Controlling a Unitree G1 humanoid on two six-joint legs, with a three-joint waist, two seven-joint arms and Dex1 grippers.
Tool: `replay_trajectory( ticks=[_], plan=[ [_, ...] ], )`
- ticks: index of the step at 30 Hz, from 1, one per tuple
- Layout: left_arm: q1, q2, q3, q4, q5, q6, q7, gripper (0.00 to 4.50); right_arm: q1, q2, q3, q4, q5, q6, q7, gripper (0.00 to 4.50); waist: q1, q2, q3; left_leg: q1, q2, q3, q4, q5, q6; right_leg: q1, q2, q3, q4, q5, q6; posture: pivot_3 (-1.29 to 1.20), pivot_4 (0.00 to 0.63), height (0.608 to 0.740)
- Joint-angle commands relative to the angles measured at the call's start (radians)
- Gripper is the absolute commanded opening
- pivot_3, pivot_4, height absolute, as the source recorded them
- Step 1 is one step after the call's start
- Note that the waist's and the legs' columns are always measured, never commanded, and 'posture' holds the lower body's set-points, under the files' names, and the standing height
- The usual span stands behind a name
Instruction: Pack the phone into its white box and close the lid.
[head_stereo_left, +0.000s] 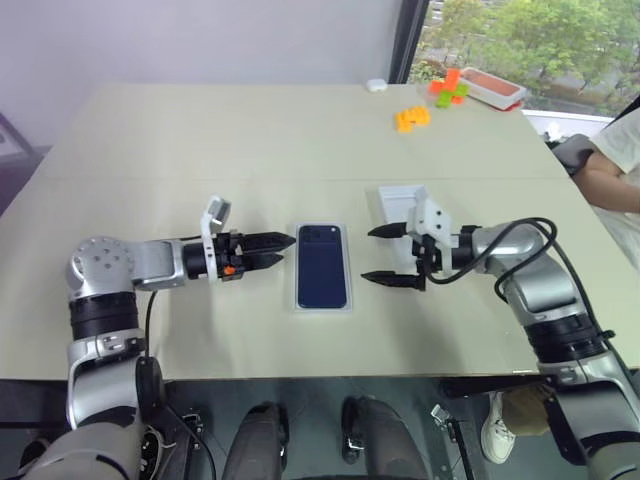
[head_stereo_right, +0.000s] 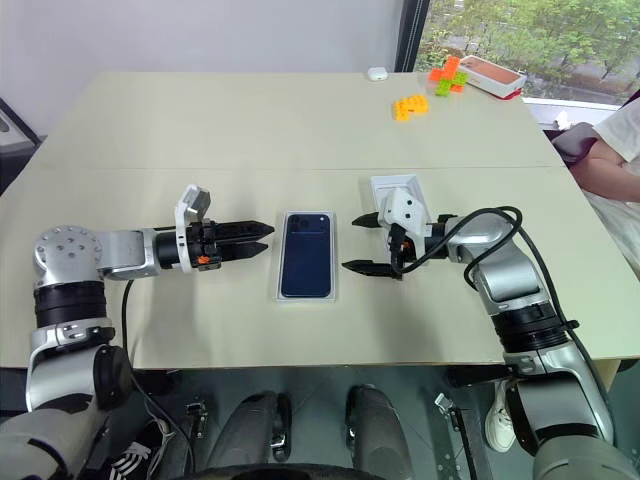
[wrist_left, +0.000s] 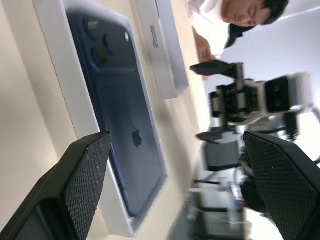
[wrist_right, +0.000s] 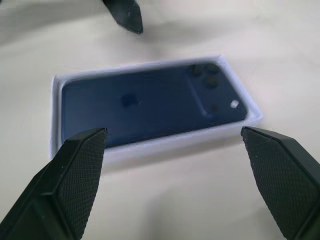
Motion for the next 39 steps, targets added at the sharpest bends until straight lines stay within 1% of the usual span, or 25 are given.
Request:
replay_trajectory(
  ticks=[1,2,3,5,6,7,9,10,11,14,17,22,25,27,29,31,32,34,35,36,39],
  plan=[
    [0.112,0.094,-0.145,-0.194,0.211,-0.362,-0.148,4.43,-0.036,0.023,-0.014,-0.034,0.030,0.042,-0.026,4.50,-0.002,0.001,0.000,0.000,0.000,0.000,0.000,0.000,0.000,0.000,0.000,0.000,0.000,0.000,0.000,0.00,0.150,0.740],
    [0.146,0.101,-0.161,-0.218,0.265,-0.479,-0.182,4.43,-0.037,0.029,-0.012,-0.040,0.030,0.049,-0.032,4.50,0.002,0.002,0.000,0.001,0.000,0.001,-0.001,0.001,-0.002,-0.001,0.000,0.000,0.000,0.000,0.000,0.00,0.150,0.740],
    [0.167,0.100,-0.158,-0.226,0.292,-0.559,-0.208,4.43,-0.039,0.033,-0.011,-0.043,0.031,0.053,-0.034,4.50,0.004,0.002,0.000,0.001,0.000,0.001,-0.002,0.002,-0.003,-0.001,0.000,0.000,0.000,0.000,-0.001,0.00,0.150,0.740],
    [0.194,0.087,-0.142,-0.229,0.334,-0.700,-0.248,4.43,-0.042,0.033,-0.007,-0.039,0.024,0.056,-0.039,4.50,0.010,0.002,0.000,-0.001,0.000,0.002,-0.002,-0.001,0.001,-0.001,0.000,0.000,-0.001,0.000,-0.001,0.00,0.150,0.740],
    [0.201,0.079,-0.129,-0.227,0.346,-0.757,-0.263,4.43,-0.046,0.030,0.000,-0.030,0.010,0.062,-0.046,4.50,0.015,0.002,0.000,-0.003,0.000,0.001,0.000,-0.001,0.001,-0.002,0.000,-0.001,-0.001,0.000,-0.001,0.00,0.150,0.740],
    [0.197,0.081,-0.123,-0.215,0.339,-0.761,-0.279,4.43,-0.055,0.026,0.012,-0.011,-0.015,0.072,-0.063,4.50,0.019,0.002,0.000,-0.003,0.000,0.002,0.000,-0.001,0.001,-0.002,-0.001,-0.001,-0.002,0.000,-0.001,0.00,0.150,0.740],
    [0.217,0.115,-0.163,-0.176,0.438,-0.911,-0.338,4.43,-0.110,0.031,0.056,0.045,-0.120,0.166,-0.186,4.50,0.022,0.002,0.000,-0.004,0.000,0.002,0.001,-0.001,0.002,-0.002,-0.001,0.000,-0.002,0.000,-0.001,0.00,0.150,0.740],
    [0.222,0.128,-0.183,-0.150,0.475,-0.952,-0.361,4.43,-0.129,0.035,0.066,0.052,-0.143,0.204,-0.221,4.50,0.022,0.002,0.000,-0.003,-0.001,0.003,0.001,-0.001,0.003,-0.003,-0.001,0.000,-0.002,0.000,-0.001,0.00,0.150,0.740],
    [0.225,0.117,-0.177,-0.133,0.481,-0.980,-0.368,4.43,-0.155,0.050,0.052,0.043,-0.132,0.266,-0.252,4.50,0.022,0.002,0.000,-0.003,-0.001,0.003,0.001,-0.001,0.003,-0.003,-0.001,0.000,-0.002,0.000,-0.002,0.00,0.150,0.740],
    [0.215,0.083,-0.138,-0.110,0.440,-0.987,-0.372,4.43,-0.198,0.070,0.023,0.015,-0.104,0.357,-0.288,4.50,0.024,0.002,0.001,-0.004,0.000,0.003,0.001,-0.001,0.004,-0.004,0.000,0.000,-0.002,0.001,-0.002,0.00,0.150,0.740],
    [0.202,0.061,-0.120,-0.112,0.425,-1.009,-0.378,4.43,-0.246,0.050,0.006,0.037,-0.123,0.434,-0.337,4.50,0.025,0.002,0.001,-0.005,0.000,0.003,0.001,-0.001,0.004,-0.004,0.000,-0.001,-0.001,0.001,-0.001,0.00,0.150,0.740],
    [0.201,0.055,-0.121,-0.111,0.429,-1.025,-0.399,4.43,-0.265,0.009,0.021,0.053,-0.166,0.481,-0.396,4.50,0.027,0.002,0.001,-0.005,0.000,0.003,0.000,-0.002,0.005,-0.004,-0.001,-0.001,-0.002,0.001,-0.001,0.00,0.150,0.740],
    [0.199,0.046,-0.118,-0.107,0.430,-1.027,-0.390,4.43,-0.272,0.016,-0.001,0.061,-0.146,0.533,-0.409,4.50,0.024,0.002,0.001,-0.005,-0.001,0.004,0.000,-0.002,0.006,-0.004,0.000,-0.001,-0.002,0.001,-0.001,0.00,0.150,0.740],
    [0.223,0.053,-0.145,-0.121,0.432,-0.978,-0.388,4.43,-0.261,0.038,-0.024,0.039,-0.108,0.549,-0.401,4.50,0.021,0.002,0.001,-0.005,0.000,0.004,0.000,-0.002,0.006,-0.004,0.000,-0.001,-0.002,0.001,-0.001,0.00,0.150,0.740],
    [0.239,0.084,-0.213,-0.125,0.469,-0.889,-0.381,4.43,-0.248,0.047,-0.029,0.023,-0.103,0.517,-0.407,4.50,0.018,0.002,0.001,-0.005,0.000,0.004,0.000,-0.002,0.006,-0.004,0.001,-0.001,-0.001,0.001,-0.001,0.00,0.150,0.740],
    [0.231,0.085,-0.230,-0.125,0.478,-0.844,-0.356,4.43,-0.226,0.043,-0.032,0.011,-0.093,0.450,-0.387,4.50,0.018,0.002,0.001,-0.005,0.000,0.004,0.000,-0.002,0.006,-0.004,0.001,-0.001,-0.001,0.001,-0.001,0.00,0.150,0.740],
    [0.216,0.076,-0.214,-0.120,0.457,-0.822,-0.342,4.19,-0.211,0.047,-0.052,-0.008,-0.060,0.449,-0.367,4.50,0.018,0.002,0.001,-0.005,0.000,0.003,0.000,-0.002,0.006,-0.004,0.001,-0.001,-0.001,0.001,-0.001,0.00,0.150,0.740],
    [0.197,0.062,-0.188,-0.112,0.438,-0.811,-0.332,3.55,-0.186,0.049,-0.079,-0.035,-0.013,0.447,-0.336,3.95,0.019,0.002,0.001,-0.005,0.000,0.003,0.000,-0.002,0.006,-0.004,0.001,-0.001,-0.001,0.000,-0.001,0.00,0.150,0.740],
    [0.190,0.065,-0.193,-0.105,0.453,-0.807,-0.322,3.10,-0.160,0.028,-0.058,-0.062,-0.017,0.414,-0.307,3.61,0.021,0.002,0.001,-0.005,0.000,0.002,0.000,-0.002,0.006,-0.004,0.001,-0.001,-0.001,0.000,-0.001,0.00,0.150,0.740],
    [0.189,0.068,-0.204,-0.101,0.471,-0.816,-0.321,2.61,-0.134,0.007,-0.031,-0.083,-0.033,0.374,-0.285,3.19,0.023,0.002,0.001,-0.005,0.000,0.002,0.000,-0.002,0.006,-0.004,0.001,-0.001,-0.001,0.000,-0.001,0.00,0.150,0.740],
    [0.184,0.060,-0.238,-0.097,0.500,-0.809,-0.306,1.10,-0.079,-0.024,0.033,-0.116,-0.078,0.308,-0.260,1.60,0.025,0.002,0.000,-0.005,0.000,0.002,0.000,-0.002,0.006,-0.004,0.001,-0.001,-0.001,0.000,0.000,0.00,0.150,0.740]
  ],
)
